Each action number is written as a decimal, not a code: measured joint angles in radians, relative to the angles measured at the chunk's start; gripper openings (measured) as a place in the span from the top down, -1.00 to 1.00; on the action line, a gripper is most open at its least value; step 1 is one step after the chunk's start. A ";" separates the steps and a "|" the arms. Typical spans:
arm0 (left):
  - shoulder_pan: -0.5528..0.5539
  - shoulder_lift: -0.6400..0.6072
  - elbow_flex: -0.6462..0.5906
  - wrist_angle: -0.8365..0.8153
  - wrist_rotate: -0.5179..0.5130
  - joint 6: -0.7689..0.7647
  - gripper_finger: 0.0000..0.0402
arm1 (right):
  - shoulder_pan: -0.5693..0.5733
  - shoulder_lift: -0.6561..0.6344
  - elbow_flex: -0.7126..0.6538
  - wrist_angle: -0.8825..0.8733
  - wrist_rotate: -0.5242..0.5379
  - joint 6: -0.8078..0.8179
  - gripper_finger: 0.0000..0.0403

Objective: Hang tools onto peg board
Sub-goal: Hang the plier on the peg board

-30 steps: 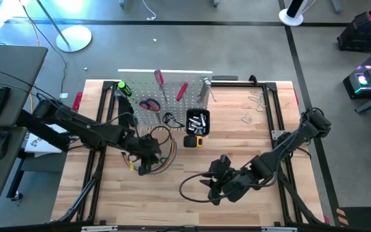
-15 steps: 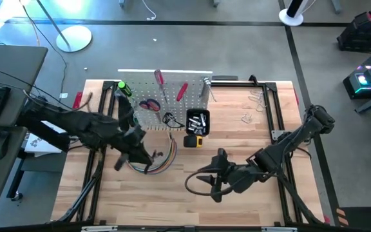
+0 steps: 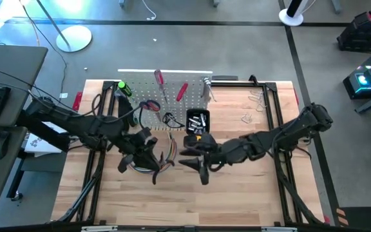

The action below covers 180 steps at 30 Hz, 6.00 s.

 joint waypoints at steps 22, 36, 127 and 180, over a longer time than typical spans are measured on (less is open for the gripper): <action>0.083 0.143 0.000 0.238 0.122 -0.027 0.92 | -0.102 0.001 0.000 0.231 -0.293 -0.047 -0.10; 0.150 0.170 0.000 0.332 0.173 -0.039 0.92 | -0.102 0.001 0.000 0.229 -0.336 -0.052 -0.08; 0.001 0.153 0.033 0.707 -0.690 0.399 0.17 | -0.134 0.041 0.000 1.306 0.167 -0.438 0.92; -0.133 -0.135 0.060 -0.008 -0.446 0.138 0.17 | 0.033 0.018 0.000 1.144 0.217 -0.549 0.92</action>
